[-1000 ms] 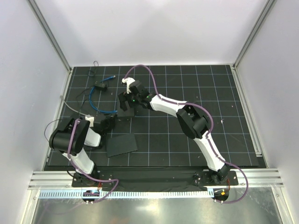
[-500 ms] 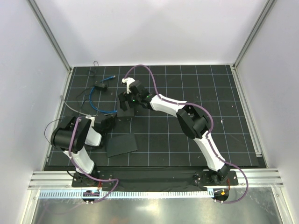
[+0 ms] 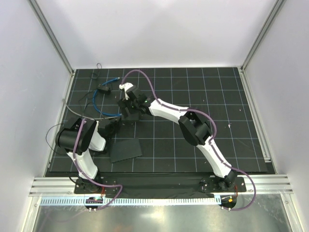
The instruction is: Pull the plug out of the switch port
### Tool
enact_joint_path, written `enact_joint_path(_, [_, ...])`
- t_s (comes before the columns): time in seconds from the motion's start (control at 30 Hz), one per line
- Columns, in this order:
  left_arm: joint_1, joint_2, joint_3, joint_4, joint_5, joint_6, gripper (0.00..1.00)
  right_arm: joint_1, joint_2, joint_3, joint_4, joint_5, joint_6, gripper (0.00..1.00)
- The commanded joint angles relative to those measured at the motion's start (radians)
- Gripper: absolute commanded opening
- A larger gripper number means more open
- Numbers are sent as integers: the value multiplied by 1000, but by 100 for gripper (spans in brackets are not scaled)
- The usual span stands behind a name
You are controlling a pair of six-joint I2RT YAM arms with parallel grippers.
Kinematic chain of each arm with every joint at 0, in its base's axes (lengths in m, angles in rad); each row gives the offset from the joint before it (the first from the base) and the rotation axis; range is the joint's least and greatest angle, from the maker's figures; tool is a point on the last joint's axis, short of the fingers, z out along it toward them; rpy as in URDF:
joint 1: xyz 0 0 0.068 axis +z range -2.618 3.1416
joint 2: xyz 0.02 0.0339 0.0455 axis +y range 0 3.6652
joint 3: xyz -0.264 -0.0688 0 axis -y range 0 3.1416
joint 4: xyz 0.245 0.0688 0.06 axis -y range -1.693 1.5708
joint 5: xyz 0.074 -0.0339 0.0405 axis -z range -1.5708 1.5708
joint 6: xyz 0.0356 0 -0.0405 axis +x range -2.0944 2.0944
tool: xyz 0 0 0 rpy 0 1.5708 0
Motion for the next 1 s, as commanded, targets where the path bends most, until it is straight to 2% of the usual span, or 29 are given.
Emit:
enact_joint_path(0.0, [-11,53,-18,-75,-2,42,0,26,35,76,-79,105,-30,91])
enact_joint_path(0.3, [-14,78,-38,-20,-5,31,0,57,124,200,-158,225,-33,96])
enact_joint_path(0.57, [-12,84,-49,5,-19,21,0,89,183,277,-231,286,-123,96])
enact_joint_path(0.97, [11,79,-61,31,-50,31,0,97,169,173,-270,294,-271,96])
